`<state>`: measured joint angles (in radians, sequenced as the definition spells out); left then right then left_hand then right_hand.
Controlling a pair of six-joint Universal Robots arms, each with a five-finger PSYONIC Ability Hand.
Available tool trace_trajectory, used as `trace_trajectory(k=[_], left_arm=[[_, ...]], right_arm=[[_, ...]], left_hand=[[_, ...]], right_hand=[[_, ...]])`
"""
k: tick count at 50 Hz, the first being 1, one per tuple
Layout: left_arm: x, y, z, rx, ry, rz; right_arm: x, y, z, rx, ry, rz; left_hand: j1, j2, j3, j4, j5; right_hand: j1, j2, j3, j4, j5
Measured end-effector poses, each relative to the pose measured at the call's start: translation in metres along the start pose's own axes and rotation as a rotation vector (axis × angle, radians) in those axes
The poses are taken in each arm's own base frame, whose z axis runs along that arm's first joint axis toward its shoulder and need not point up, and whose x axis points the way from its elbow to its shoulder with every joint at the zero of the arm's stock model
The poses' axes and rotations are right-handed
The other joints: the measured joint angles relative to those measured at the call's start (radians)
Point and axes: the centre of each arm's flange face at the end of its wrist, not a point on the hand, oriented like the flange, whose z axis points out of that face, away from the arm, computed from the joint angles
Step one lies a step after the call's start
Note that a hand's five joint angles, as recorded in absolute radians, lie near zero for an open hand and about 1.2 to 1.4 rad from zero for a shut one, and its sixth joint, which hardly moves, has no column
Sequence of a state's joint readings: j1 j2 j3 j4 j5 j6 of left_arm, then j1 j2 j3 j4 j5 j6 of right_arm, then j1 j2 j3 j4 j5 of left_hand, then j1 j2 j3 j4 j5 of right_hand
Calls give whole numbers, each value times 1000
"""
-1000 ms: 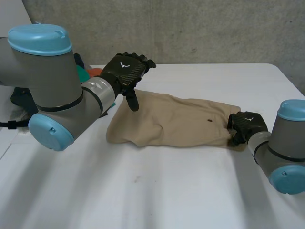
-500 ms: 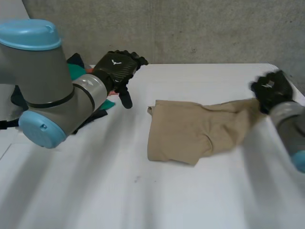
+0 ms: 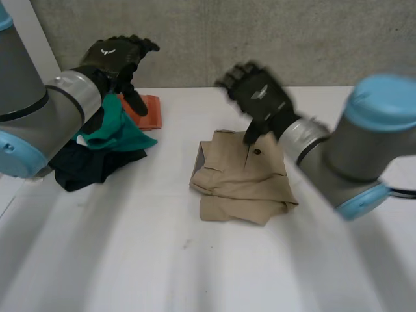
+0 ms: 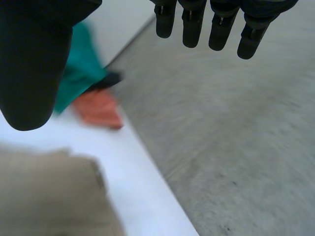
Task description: Fold the laundry.
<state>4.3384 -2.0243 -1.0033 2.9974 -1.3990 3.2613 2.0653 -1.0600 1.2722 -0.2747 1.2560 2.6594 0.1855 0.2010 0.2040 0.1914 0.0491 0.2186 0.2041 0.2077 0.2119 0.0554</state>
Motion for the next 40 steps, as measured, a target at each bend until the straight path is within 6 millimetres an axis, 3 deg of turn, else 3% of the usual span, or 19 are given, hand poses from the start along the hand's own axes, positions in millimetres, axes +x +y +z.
trace_trajectory(k=[1,3,7,9,12,13,14,18,19,23,24,29,34,37,40], left_arm=[[2,-2,2,12,5,1],[10,-7,7,40,24,4],[25,-10,14,65,64,6],[48,-7,22,77,123,9],[76,4,29,59,191,15],[76,4,29,59,191,15],[95,16,33,37,233,24],[121,40,39,-12,289,49],[131,54,41,-45,308,69],[143,80,44,-116,332,114],[147,95,44,-164,339,144],[148,127,42,-289,324,221],[142,146,37,-400,271,296],[140,148,33,-435,254,332],[139,136,29,-424,250,345]], right_arm=[[6,-3,-1,4,16,34],[43,-13,-6,11,110,248],[67,-9,-12,-21,172,388],[84,6,-20,-112,221,481],[91,26,-26,-219,242,518],[91,26,-26,-219,242,518],[91,39,-29,-286,243,528],[88,59,-31,-377,229,537],[84,69,-31,-413,214,542],[73,86,-29,-458,179,551],[66,95,-27,-478,156,555],[46,117,-22,-524,103,550],[34,135,-18,-564,71,522],[32,140,-17,-577,64,500],[37,136,-16,-574,69,468]], left_hand=[[0,0,0,0,0],[0,0,0,0,0],[0,0,0,0,0],[0,0,0,0,0],[0,0,0,0,0],[0,0,0,0,0],[0,0,0,0,0],[0,0,0,0,0],[0,0,0,0,0],[0,0,0,0,0],[0,0,0,0,0],[0,0,0,0,0],[0,0,0,0,0],[-15,0,0,0,0],[-25,0,0,0,0]], right_hand=[[0,0,0,0,0],[0,0,0,0,0],[0,0,0,0,0],[0,0,0,0,0],[0,0,0,0,0],[0,0,0,0,0],[0,0,0,0,0],[0,0,0,0,0],[0,0,0,0,0],[0,0,0,0,0],[0,0,0,0,0],[0,0,0,0,0],[-7,0,0,0,0],[-14,0,0,0,0],[-14,0,0,0,0]])
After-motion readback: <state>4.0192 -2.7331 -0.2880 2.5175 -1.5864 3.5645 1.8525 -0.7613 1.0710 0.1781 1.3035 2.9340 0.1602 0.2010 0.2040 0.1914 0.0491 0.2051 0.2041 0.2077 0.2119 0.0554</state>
